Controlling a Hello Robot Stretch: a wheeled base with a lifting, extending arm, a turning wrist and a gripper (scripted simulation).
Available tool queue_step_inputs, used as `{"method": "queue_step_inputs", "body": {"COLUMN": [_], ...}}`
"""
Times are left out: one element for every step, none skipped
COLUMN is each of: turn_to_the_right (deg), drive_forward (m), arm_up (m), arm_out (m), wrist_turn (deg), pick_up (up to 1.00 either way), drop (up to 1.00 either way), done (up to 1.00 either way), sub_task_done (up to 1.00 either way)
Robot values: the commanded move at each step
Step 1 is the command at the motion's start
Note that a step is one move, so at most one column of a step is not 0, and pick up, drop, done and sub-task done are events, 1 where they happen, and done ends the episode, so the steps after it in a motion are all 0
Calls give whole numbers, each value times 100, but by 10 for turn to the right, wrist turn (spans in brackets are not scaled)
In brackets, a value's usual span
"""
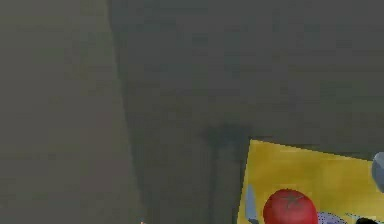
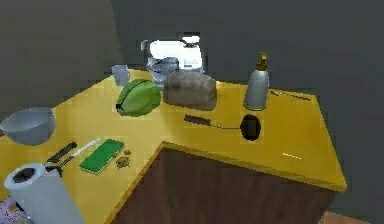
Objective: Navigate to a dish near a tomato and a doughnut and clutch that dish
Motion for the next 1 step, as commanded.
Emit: {"method": "queue_step_inputs", "body": {"turn_to_the_right": [-360], "drive_forward": [0], "arm_up": [0], "arm_out": [0], "wrist_turn": [0], "pick_up": [0], "drop": [0], "done": [0], "sub_task_done": [0]}}
